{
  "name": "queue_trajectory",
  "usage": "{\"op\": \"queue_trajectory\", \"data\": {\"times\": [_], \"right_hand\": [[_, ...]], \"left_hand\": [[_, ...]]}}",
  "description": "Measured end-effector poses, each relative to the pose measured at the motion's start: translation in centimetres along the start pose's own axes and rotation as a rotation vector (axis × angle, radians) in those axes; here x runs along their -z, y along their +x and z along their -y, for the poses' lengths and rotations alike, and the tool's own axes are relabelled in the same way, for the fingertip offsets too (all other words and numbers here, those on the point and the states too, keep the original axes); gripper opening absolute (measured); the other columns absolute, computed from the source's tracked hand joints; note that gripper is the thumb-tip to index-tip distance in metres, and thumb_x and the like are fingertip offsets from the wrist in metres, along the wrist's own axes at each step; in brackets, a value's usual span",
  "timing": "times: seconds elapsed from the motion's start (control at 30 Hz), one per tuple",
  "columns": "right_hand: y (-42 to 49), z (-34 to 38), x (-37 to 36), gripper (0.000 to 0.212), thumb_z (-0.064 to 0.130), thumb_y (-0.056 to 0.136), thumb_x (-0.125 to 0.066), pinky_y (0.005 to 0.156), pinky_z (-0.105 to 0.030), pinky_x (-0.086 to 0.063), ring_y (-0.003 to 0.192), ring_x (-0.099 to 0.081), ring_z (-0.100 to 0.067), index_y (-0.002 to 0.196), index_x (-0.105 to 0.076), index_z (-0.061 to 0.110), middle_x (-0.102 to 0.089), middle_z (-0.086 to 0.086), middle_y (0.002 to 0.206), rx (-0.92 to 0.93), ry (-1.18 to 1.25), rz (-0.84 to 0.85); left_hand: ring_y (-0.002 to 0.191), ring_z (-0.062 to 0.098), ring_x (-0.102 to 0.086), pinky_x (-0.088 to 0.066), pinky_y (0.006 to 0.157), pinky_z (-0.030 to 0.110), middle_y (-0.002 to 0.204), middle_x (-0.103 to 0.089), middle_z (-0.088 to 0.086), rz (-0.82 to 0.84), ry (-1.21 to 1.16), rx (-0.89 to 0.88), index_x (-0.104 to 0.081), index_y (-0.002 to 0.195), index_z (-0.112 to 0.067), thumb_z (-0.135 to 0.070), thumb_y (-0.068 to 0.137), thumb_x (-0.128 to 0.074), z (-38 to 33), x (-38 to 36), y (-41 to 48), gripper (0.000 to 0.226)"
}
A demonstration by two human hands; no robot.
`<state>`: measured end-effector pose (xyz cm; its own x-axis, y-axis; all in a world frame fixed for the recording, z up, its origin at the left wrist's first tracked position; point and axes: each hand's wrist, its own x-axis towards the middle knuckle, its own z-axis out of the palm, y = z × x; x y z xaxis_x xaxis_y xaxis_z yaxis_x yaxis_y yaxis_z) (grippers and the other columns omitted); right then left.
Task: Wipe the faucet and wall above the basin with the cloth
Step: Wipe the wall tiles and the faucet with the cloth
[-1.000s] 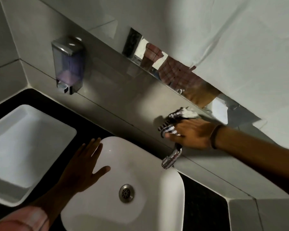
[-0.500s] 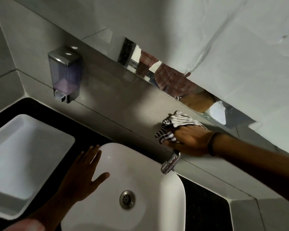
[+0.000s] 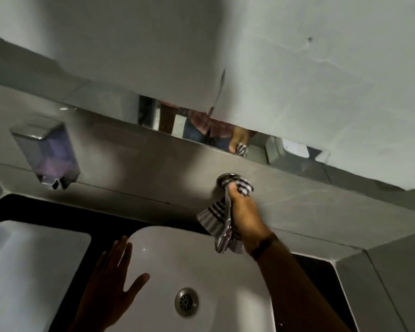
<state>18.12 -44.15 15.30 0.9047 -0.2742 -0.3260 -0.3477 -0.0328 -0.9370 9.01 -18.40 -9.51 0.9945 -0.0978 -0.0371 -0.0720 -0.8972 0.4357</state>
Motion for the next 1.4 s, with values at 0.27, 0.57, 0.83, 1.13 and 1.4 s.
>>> {"op": "queue_trajectory", "data": {"times": [0.27,0.57,0.83,1.13,1.4], "right_hand": [[2.4,4.9,-0.2,0.029,0.043,0.095,-0.045,0.066,-0.023,-0.016,0.068,-0.042,-0.016,0.080,-0.060,0.022,-0.046,0.001,0.082,-0.255,0.258,0.135],[2.6,2.8,0.7,0.034,0.008,0.099,-0.057,0.092,-0.036,-0.054,0.105,-0.067,-0.035,0.128,-0.064,-0.008,-0.069,-0.020,0.109,-0.113,-0.469,-0.227],[2.0,5.5,-1.4,0.045,0.001,0.102,-0.051,0.109,-0.040,-0.043,0.101,-0.038,-0.019,0.063,-0.035,0.014,-0.045,-0.015,0.098,-0.084,-1.065,0.079],[1.3,2.7,-3.2,0.037,0.020,0.089,-0.070,0.097,-0.039,-0.053,0.118,-0.066,-0.036,0.124,-0.069,0.010,-0.070,-0.013,0.129,-0.077,-0.991,-0.207],[-3.0,-0.6,-1.9,0.037,0.040,0.095,-0.058,0.094,-0.036,-0.050,0.104,-0.068,-0.034,0.125,-0.063,0.018,-0.073,-0.009,0.113,-0.069,-0.785,-0.306]], "left_hand": [[0.158,0.023,-0.002,-0.015,0.128,0.052,0.172,-0.001,0.002,0.050,-0.022,0.009,-0.009,0.160,-0.015,-0.090,0.080,-0.013,0.0,0.1,0.5,0.110],[0.159,0.021,0.004,-0.010,0.129,0.049,0.172,0.004,0.001,0.039,-0.034,-0.009,-0.007,0.161,-0.016,-0.089,0.082,-0.015,-0.2,0.2,0.1,0.108],[0.158,0.021,0.004,-0.008,0.129,0.047,0.171,0.003,0.003,0.010,-0.065,-0.022,-0.007,0.160,-0.013,-0.086,0.085,-0.010,0.0,-0.1,0.2,0.104],[0.158,0.023,-0.001,-0.010,0.128,0.048,0.171,-0.002,0.004,-0.005,-0.064,-0.038,-0.017,0.159,-0.011,-0.082,0.088,-0.009,0.1,0.0,0.0,0.100],[0.158,0.023,-0.001,-0.012,0.128,0.048,0.170,-0.002,0.004,-0.009,-0.097,-0.041,-0.021,0.159,-0.009,-0.082,0.087,-0.007,-0.2,0.5,-0.1,0.104]]}}
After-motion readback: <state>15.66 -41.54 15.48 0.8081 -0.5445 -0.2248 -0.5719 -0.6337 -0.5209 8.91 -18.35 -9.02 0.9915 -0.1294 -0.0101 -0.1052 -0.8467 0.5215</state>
